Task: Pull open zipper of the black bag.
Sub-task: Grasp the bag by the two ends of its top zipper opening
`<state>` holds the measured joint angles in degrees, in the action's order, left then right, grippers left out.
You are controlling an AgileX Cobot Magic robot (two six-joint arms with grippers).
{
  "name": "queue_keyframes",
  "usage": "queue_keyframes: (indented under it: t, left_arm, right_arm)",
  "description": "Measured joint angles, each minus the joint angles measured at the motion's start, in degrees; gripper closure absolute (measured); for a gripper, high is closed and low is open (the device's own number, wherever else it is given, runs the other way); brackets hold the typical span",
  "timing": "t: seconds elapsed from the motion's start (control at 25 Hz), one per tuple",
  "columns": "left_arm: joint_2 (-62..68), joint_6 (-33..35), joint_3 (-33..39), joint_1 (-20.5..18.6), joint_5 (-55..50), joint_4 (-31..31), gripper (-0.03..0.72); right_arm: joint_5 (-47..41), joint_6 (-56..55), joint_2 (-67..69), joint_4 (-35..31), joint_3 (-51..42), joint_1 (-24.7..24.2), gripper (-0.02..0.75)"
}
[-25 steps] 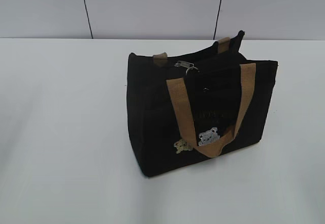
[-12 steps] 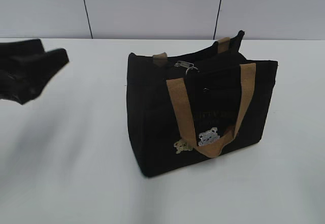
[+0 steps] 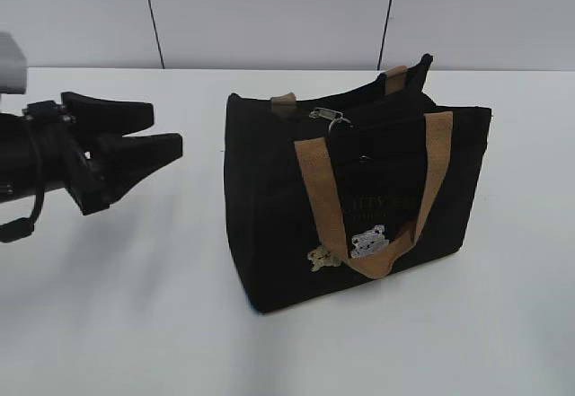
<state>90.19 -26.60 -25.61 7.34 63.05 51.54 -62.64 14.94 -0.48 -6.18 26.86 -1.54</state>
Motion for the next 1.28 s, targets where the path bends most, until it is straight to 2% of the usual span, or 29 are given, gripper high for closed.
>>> queue_keyframes:
  t: [0.12,0.28,0.48,0.6,0.8,0.92,1.16,1.24,1.28]
  left_arm:
    - [4.47,0.0,-5.15,0.0,0.13,7.77,0.162]
    - [11.31,-0.08,-12.25,0.12,1.05,13.67,0.162]
    - [17.47,-5.7,-22.37,1.81,2.37,20.27,0.162]
    - [20.25,-8.12,-26.94,3.24,3.09,22.24,0.162]
    - [23.45,-9.89,-30.31,5.57,3.39,23.02,0.19]
    - [24.15,-10.04,-30.74,6.16,3.25,23.09,0.268]
    - [24.25,-10.04,-30.74,6.28,-1.25,22.25,0.604]
    - [24.25,-10.04,-30.74,6.35,-1.63,21.77,0.666]
    - [24.25,-10.04,-30.74,6.42,-1.63,21.64,0.67]
  right_arm:
    - [0.0,0.0,0.0,0.0,0.0,0.0,0.162]
    - [0.0,0.0,0.0,0.0,0.0,0.0,0.162]
    - [0.0,0.0,0.0,0.0,0.0,0.0,0.162]
    - [0.0,0.0,0.0,0.0,0.0,0.0,0.162]
    - [0.0,0.0,0.0,0.0,0.0,0.0,0.162]
    - [0.0,0.0,0.0,0.0,0.0,0.0,0.162]
    - [0.0,0.0,0.0,0.0,0.0,0.0,0.162]
    - [0.0,0.0,0.0,0.0,0.0,0.0,0.162]
    - [0.0,0.0,0.0,0.0,0.0,0.0,0.162]
